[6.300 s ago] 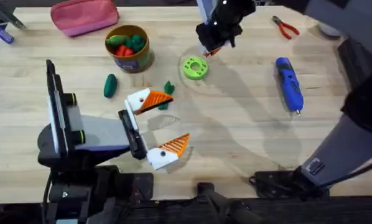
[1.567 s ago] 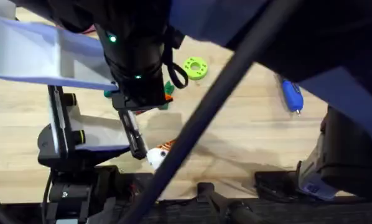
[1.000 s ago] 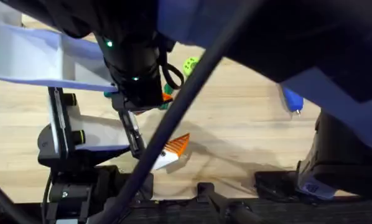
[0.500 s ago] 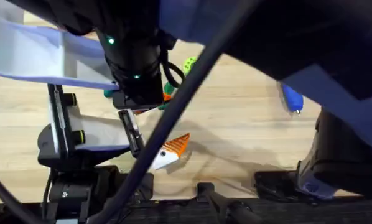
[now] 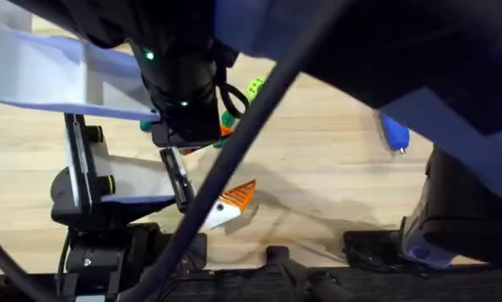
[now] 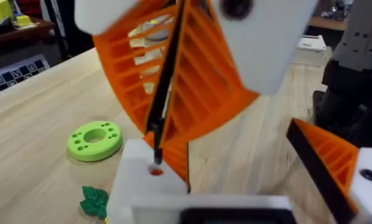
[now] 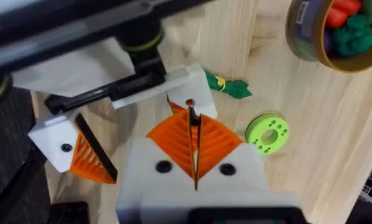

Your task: Pick up the gripper from the table and insert it into the empty holder that is missing its gripper. Then pick up a screw, insert it into the mounting hole, and use the screwdriver to tighten it. Finally, clean up the table by picking up the vegetable and placing it into the bucket.

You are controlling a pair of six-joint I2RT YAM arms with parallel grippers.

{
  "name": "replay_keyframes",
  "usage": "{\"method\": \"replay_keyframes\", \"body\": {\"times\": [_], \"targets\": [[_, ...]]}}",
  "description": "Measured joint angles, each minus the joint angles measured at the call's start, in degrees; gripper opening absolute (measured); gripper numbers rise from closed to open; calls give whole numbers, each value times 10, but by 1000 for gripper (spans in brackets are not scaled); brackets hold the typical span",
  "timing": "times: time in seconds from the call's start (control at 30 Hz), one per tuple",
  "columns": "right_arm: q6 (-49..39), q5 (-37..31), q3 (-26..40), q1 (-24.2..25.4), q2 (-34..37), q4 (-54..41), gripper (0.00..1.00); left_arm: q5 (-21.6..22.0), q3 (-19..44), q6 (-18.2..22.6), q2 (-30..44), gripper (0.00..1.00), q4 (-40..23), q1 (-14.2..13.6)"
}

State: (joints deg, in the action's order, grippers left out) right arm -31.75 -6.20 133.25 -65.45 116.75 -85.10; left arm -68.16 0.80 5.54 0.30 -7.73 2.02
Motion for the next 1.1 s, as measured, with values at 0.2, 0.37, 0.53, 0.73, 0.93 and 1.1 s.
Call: {"method": "replay_keyframes", "body": {"times": [0.2,0.37,0.53,0.73,0.93,1.1], "targets": [[0,0,0,0,0,0,4,0,0,0,0,985,0,0],[0,2,0,0,0,0,4,0,0,0,0,985,0,0],[0,3,0,0,1,0,4,0,0,0,0,985,0,0],[1,3,0,0,12,0,4,0,0,0,0,985,0,0],[2,3,0,0,19,0,4,0,0,0,0,985,0,0],[2,3,0,0,19,0,4,0,0,0,0,985,0,0]]}}
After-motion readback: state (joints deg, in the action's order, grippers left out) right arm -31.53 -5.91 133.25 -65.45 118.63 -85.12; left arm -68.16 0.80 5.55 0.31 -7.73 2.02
